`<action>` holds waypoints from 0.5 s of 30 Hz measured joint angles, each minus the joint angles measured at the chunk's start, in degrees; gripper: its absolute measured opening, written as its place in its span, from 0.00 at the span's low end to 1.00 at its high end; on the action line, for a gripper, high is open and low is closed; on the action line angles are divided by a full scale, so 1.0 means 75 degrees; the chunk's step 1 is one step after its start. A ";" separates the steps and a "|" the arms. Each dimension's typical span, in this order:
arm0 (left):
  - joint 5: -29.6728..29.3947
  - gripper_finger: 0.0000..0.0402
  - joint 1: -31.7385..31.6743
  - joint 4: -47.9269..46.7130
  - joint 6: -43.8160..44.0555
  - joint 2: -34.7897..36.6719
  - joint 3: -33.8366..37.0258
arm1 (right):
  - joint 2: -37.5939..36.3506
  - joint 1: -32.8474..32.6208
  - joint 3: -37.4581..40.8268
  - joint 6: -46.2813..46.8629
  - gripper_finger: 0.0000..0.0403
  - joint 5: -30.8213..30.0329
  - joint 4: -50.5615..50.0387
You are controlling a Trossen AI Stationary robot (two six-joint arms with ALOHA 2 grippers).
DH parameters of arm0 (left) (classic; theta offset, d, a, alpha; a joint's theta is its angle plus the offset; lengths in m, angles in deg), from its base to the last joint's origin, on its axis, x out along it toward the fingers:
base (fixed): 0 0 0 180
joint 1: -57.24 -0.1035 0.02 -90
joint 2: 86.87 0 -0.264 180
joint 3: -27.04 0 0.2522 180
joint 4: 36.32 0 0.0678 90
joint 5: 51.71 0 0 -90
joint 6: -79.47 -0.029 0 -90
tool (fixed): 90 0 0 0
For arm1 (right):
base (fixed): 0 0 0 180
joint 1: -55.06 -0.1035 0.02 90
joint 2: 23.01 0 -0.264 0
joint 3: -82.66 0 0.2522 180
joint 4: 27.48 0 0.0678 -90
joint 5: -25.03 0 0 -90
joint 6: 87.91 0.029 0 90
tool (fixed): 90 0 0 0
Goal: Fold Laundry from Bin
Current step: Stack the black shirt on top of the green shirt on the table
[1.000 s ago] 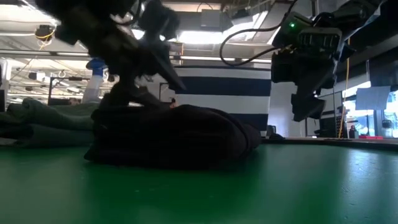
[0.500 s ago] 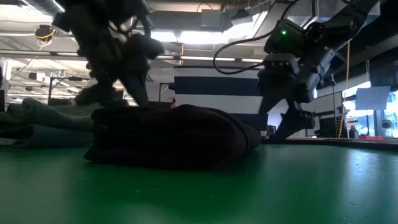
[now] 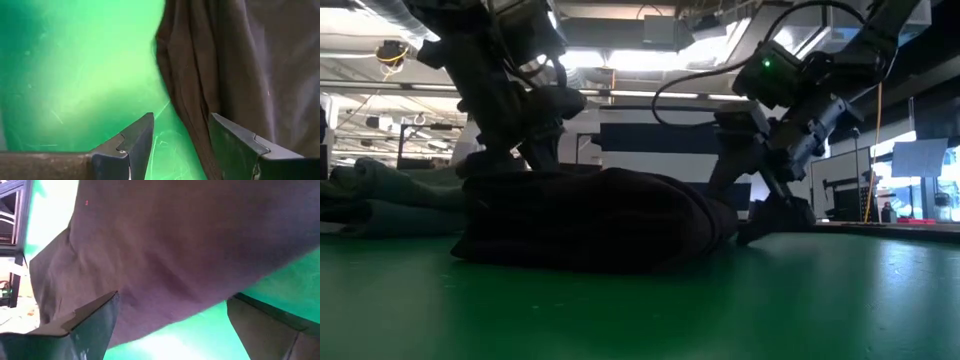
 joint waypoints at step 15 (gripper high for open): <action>0.2405 0.59 -0.0634 0.1145 -0.0669 -0.1191 -0.0015 | 0.0034 -0.0102 -0.0003 -0.0181 0.87 -0.0146 0.0082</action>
